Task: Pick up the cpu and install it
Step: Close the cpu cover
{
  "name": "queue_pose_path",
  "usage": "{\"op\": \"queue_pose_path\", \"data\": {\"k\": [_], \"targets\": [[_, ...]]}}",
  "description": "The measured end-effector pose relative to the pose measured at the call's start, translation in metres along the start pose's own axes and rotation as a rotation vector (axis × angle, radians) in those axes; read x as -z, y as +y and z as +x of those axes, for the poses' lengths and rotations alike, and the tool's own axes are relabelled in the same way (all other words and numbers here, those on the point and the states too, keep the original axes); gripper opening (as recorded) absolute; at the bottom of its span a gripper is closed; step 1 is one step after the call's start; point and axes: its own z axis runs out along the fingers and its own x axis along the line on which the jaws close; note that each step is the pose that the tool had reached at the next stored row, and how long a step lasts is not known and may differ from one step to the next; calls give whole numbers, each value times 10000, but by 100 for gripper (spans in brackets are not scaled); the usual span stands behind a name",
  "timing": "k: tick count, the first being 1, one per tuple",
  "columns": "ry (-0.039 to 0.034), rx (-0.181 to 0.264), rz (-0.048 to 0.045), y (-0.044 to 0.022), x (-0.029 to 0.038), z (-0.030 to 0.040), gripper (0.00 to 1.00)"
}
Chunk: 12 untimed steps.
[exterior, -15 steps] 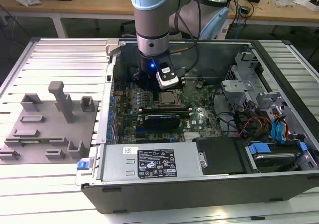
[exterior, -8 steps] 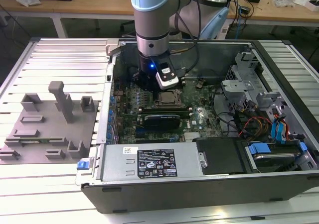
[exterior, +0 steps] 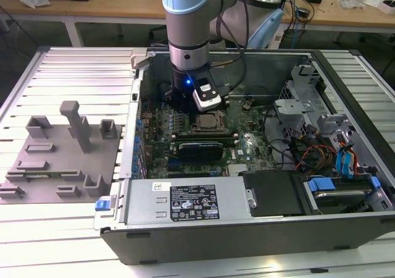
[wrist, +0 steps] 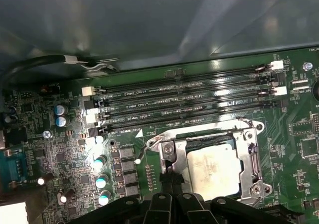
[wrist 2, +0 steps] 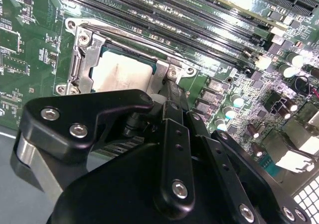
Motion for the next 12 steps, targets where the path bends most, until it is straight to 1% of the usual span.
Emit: {"op": "queue_pose_path", "data": {"k": [6, 8, 9, 12], "targets": [[-2, -1, -3, 1, -2, 0, 11], [-14, -3, -26, 5, 24, -4, 11], [-2, -1, -5, 1, 38, -3, 11], [-3, -1, -4, 1, 54, -5, 11]]}}
